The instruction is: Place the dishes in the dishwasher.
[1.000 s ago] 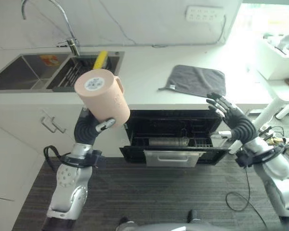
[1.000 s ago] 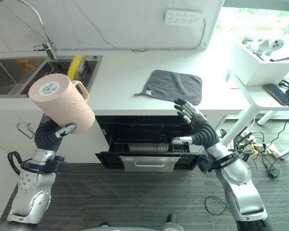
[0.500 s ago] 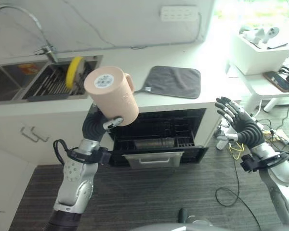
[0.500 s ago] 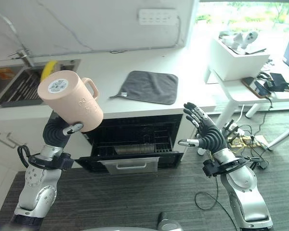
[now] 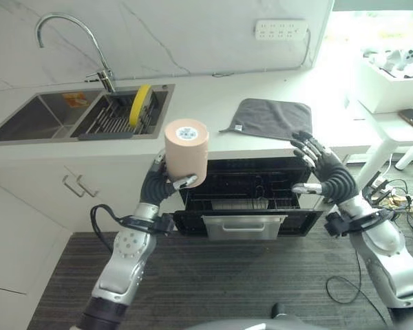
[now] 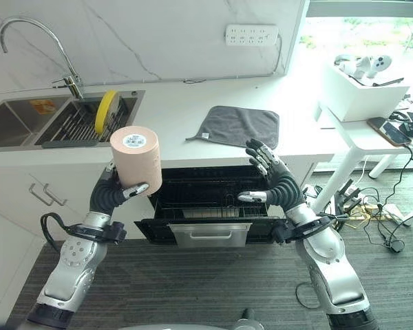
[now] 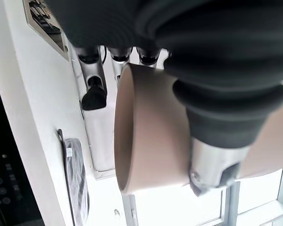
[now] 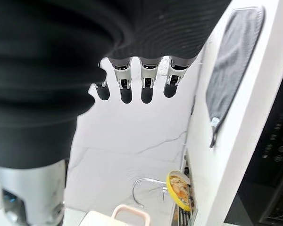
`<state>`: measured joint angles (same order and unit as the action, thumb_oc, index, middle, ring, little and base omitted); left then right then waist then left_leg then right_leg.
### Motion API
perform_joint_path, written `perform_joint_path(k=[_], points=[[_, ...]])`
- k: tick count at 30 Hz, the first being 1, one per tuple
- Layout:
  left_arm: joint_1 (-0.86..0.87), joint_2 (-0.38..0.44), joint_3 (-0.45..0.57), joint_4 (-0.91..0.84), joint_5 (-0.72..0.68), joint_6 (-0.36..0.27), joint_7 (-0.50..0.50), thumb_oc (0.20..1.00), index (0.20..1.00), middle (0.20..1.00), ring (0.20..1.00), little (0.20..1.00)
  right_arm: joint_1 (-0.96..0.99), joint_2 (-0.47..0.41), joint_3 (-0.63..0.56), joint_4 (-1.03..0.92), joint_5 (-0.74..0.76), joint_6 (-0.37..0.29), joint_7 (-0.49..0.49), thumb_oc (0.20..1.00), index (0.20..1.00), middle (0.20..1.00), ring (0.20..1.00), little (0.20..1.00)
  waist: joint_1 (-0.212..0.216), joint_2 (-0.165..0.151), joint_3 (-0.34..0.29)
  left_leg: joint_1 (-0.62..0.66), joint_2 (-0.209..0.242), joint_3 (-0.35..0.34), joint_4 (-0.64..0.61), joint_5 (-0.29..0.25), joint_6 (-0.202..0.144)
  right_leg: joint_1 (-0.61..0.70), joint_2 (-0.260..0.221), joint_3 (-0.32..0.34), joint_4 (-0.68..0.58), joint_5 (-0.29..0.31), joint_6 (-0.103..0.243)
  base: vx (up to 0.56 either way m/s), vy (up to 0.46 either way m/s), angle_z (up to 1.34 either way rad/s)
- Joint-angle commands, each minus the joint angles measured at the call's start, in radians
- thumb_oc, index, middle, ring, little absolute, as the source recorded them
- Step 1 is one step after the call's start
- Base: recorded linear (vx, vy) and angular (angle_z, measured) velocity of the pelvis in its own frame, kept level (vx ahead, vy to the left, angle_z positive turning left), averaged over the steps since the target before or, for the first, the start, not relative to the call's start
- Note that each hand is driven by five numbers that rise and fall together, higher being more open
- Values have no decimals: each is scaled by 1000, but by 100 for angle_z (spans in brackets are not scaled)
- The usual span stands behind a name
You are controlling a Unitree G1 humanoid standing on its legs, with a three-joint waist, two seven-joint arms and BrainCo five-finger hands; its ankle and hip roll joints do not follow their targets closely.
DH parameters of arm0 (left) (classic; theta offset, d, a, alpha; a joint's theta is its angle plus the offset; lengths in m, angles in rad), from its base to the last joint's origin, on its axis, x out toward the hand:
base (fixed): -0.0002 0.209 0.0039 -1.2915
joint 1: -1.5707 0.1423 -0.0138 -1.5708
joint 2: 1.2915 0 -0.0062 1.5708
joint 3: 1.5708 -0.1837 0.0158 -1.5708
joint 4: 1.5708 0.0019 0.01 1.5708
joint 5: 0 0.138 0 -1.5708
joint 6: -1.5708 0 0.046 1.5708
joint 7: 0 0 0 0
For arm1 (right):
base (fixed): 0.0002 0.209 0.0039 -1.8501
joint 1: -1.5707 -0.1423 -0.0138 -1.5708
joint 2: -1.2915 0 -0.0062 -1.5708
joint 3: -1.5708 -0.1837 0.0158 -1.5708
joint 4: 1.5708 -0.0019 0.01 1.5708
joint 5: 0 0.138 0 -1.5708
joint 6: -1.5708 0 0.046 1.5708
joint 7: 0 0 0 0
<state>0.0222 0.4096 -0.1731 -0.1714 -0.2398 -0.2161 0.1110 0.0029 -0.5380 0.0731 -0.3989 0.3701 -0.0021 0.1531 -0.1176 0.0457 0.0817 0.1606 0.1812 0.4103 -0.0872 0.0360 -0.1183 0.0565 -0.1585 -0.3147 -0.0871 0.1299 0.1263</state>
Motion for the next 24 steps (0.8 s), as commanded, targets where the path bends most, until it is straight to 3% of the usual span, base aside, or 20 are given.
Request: perform_joint_path(k=[1,11,24], points=[[-105,57,2,15,90,-52,71,200,200,200,200,200,-59,30,-13,-25,1,-10,-24,1000,1000,1000,1000,1000,19,-46,-19,-12,113,-22,0,1,-37,64,-98,-15,0,-108,82,0,0,0],[-145,37,-57,34,162,-57,123,200,200,200,200,200,-103,58,62,-5,26,62,-23,1000,1000,1000,1000,1000,27,-48,-29,-10,121,-27,0,5,-42,71,-94,-25,0,-110,76,0,0,0],[-211,14,-174,65,199,-18,143,200,200,200,200,200,-204,113,150,23,41,123,-70,1000,1000,1000,1000,1000,35,-47,-35,-5,123,-29,0,7,-41,80,-95,-37,0,-112,73,0,0,0]])
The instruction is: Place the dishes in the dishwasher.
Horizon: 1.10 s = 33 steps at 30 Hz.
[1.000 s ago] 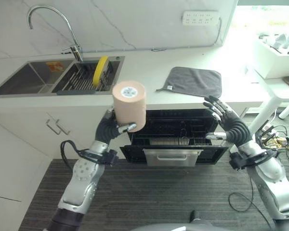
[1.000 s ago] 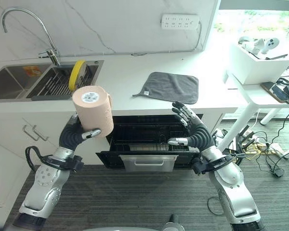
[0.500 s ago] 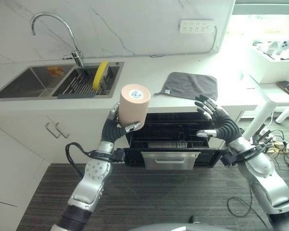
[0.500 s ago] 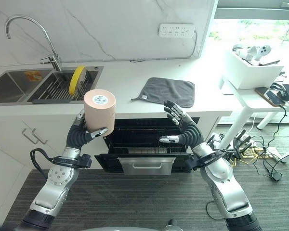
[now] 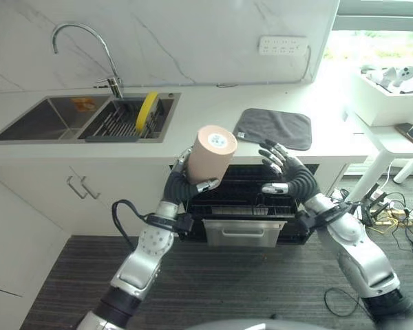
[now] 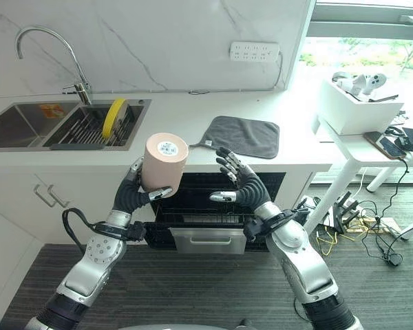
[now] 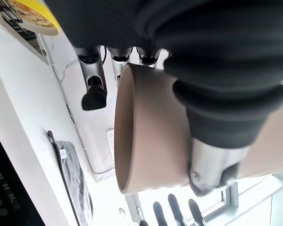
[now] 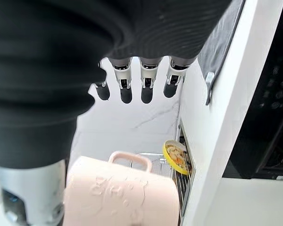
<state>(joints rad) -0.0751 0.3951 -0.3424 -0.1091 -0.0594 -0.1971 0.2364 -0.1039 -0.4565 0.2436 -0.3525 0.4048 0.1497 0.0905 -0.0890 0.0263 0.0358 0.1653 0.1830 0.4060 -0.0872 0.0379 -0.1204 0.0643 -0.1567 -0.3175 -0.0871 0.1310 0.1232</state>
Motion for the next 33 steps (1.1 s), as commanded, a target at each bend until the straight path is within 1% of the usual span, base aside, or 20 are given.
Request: perform_joint_path(k=[1,10,17,23,27,33], points=[[-118,26,-14,4,19,-36,17,200,200,200,200,200,-109,34,-15,-22,5,-26,-10,1000,1000,1000,1000,1000,8,-28,10,-10,120,-26,0,5,-39,72,-95,-34,0,-113,75,0,0,0],[-147,14,-67,12,30,-17,10,200,200,200,200,200,-175,55,11,-21,-1,-20,-41,1000,1000,1000,1000,1000,15,-30,9,-8,119,-30,0,4,-37,76,-94,-38,0,-115,75,0,0,0],[-158,8,-92,21,21,-18,10,200,200,200,200,200,-213,71,31,-20,-13,-22,-56,1000,1000,1000,1000,1000,20,-31,8,-4,118,-31,0,2,-36,80,-95,-42,0,-114,75,0,0,0],[-180,3,-110,0,22,-2,-4,200,200,200,200,200,-252,84,50,-13,-17,13,-75,1000,1000,1000,1000,1000,26,-29,7,-6,116,-37,0,2,-35,82,-95,-47,0,-114,74,2,0,3],[-196,6,-111,-9,10,19,-14,200,200,200,200,200,-273,87,61,3,-23,24,-81,1000,1000,1000,1000,1000,29,-28,7,-7,114,-39,0,3,-35,83,-96,-52,0,-114,73,-4,8,5],[-214,8,-120,-20,13,29,-20,200,200,200,200,200,-286,93,80,17,-40,35,-80,1000,1000,1000,1000,1000,32,-26,8,-8,113,-42,0,3,-35,85,-94,-55,0,-115,72,0,1,1]])
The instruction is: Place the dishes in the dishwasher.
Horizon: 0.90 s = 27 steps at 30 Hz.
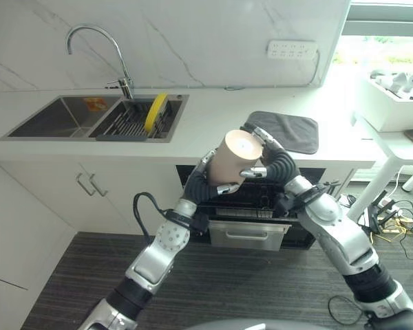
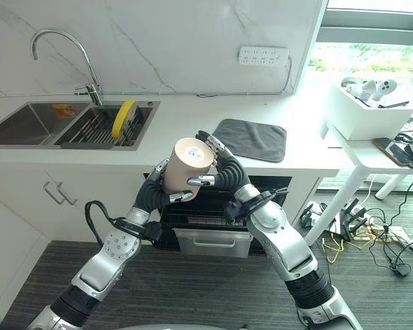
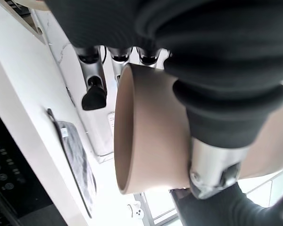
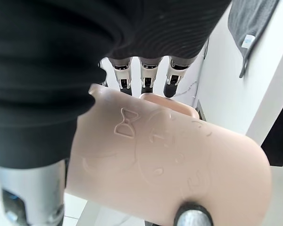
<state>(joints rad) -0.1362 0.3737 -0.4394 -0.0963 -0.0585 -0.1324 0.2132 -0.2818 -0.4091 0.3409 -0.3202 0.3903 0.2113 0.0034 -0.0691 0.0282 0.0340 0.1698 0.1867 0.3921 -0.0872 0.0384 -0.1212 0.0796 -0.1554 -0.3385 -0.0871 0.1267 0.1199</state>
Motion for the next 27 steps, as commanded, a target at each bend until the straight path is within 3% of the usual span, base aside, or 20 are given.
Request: perform_joint_path(k=[1,15,16,18,19,20,23,27], points=[[-155,31,-21,-33,13,-37,0,200,200,200,200,200,-109,46,-14,-11,-29,-26,9,1000,1000,1000,1000,1000,13,-28,10,-13,110,-29,0,4,-35,70,-96,-34,0,-111,76,0,0,0],[-178,38,-14,-86,13,7,-28,200,200,200,200,200,-139,48,10,4,-80,0,44,1000,1000,1000,1000,1000,18,-26,12,-14,106,-34,0,4,-34,71,-95,-40,0,-110,74,0,0,0],[-182,41,-11,-94,9,13,-34,200,200,200,200,200,-148,42,16,5,-81,7,62,840,840,840,840,840,20,-26,11,-14,105,-35,0,4,-34,71,-96,-41,0,-110,75,0,0,0],[-181,45,-9,-100,7,15,-38,200,200,200,200,200,-147,39,21,0,-85,11,69,595,595,595,595,595,22,-27,11,-14,105,-37,0,3,-34,72,-96,-43,0,-110,74,0,0,0],[-183,47,-7,-105,3,16,-43,200,200,200,200,200,-156,36,25,5,-97,11,79,282,282,282,282,282,25,-27,11,-16,104,-38,0,4,-34,71,-96,-44,0,-109,74,0,0,0],[-184,51,-7,-111,-1,17,-47,200,200,200,200,200,-164,29,32,7,-109,9,87,200,200,200,200,200,28,-27,11,-16,105,-39,0,5,-35,72,-97,-47,0,-109,75,0,0,0],[-182,55,0,-124,-2,18,-60,200,200,200,200,200,-172,17,33,6,-138,11,115,200,200,200,200,200,31,-29,11,-17,107,-41,0,5,-36,72,-98,-52,0,-108,76,-3,-5,5],[-182,54,0,-126,4,13,-58,200,200,200,200,200,-179,7,21,-2,-172,-11,81,200,200,200,200,200,31,-29,14,-18,106,-42,0,6,-36,72,-96,-52,0,-107,75,-1,4,7]])
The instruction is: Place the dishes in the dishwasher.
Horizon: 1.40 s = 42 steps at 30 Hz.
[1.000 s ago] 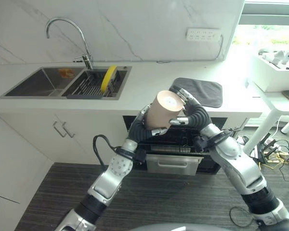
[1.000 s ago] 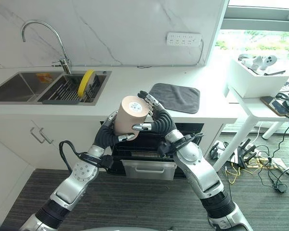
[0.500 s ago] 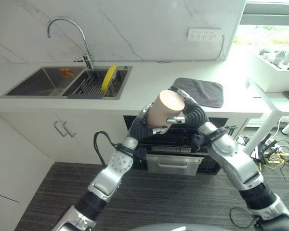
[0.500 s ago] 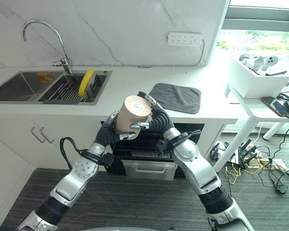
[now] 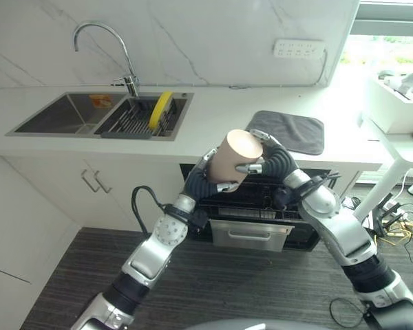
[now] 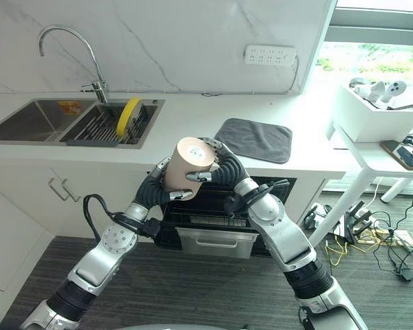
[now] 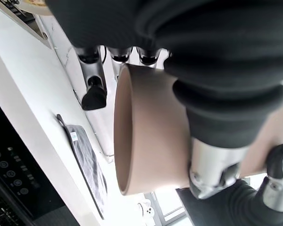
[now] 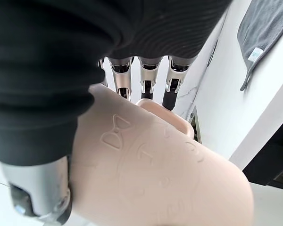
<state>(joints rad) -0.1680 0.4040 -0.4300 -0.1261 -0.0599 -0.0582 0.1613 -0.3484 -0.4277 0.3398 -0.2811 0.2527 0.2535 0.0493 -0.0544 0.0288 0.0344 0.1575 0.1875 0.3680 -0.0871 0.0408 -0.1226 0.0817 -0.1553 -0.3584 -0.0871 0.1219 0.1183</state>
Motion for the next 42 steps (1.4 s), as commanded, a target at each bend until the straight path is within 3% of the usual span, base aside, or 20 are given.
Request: perform_joint_path(k=[1,7,13,14,15,16,25,32,42], points=[[-154,23,-14,-92,8,-62,0,200,200,200,200,200,-114,25,20,-39,-37,-57,35,200,200,200,200,200,15,-29,14,-6,105,-17,0,3,-34,70,-97,-32,0,-102,77,0,0,0],[-159,15,-27,-72,15,-73,24,200,200,200,200,200,-108,35,12,-44,-62,-96,1,200,200,200,200,200,9,-27,16,-4,105,-9,0,1,-34,68,-97,-29,0,-103,78,0,0,0],[-150,11,-29,-68,-46,-45,-13,200,200,200,200,200,-97,30,5,-50,-78,-123,-29,200,200,200,200,200,7,-24,19,-2,104,-4,0,2,-34,69,-97,-29,0,-102,79,0,0,0],[-147,13,-29,-71,-61,-39,-20,457,457,457,457,457,-96,28,5,-53,-81,-117,-25,200,200,200,200,200,7,-23,19,-2,105,-4,0,3,-34,68,-97,-29,0,-102,79,0,0,0],[-147,12,-29,-72,-62,-39,-20,570,570,570,570,570,-95,27,7,-52,-83,-119,-28,200,200,200,200,200,7,-23,19,-2,104,-4,0,3,-34,68,-97,-29,0,-102,78,0,0,0],[-146,11,-28,-72,-63,-37,-18,1000,1000,1000,1000,1000,-93,28,9,-50,-88,-123,-27,200,200,200,200,200,7,-22,19,-2,104,-3,0,4,-33,69,-97,-29,0,-102,78,0,0,0],[-128,17,-13,-71,-73,-31,-10,1000,1000,1000,1000,1000,-80,18,3,-49,-107,-139,-47,200,200,200,200,200,9,-23,23,-2,106,1,0,4,-34,69,-97,-33,0,-102,78,0,0,0],[-99,18,-6,-35,-56,-78,7,1000,1000,1000,1000,1000,-53,0,-18,-43,-183,-160,-94,200,200,200,200,200,6,-22,24,-2,107,7,0,5,-34,67,-96,-29,0,-102,77,0,0,0],[-10,63,126,-26,-56,-114,58,1000,1000,1000,1000,1000,52,-87,-145,-26,-202,-196,-158,200,200,200,200,200,7,-22,26,4,108,3,0,0,-36,70,-90,-26,0,-105,73,10,-6,0]])
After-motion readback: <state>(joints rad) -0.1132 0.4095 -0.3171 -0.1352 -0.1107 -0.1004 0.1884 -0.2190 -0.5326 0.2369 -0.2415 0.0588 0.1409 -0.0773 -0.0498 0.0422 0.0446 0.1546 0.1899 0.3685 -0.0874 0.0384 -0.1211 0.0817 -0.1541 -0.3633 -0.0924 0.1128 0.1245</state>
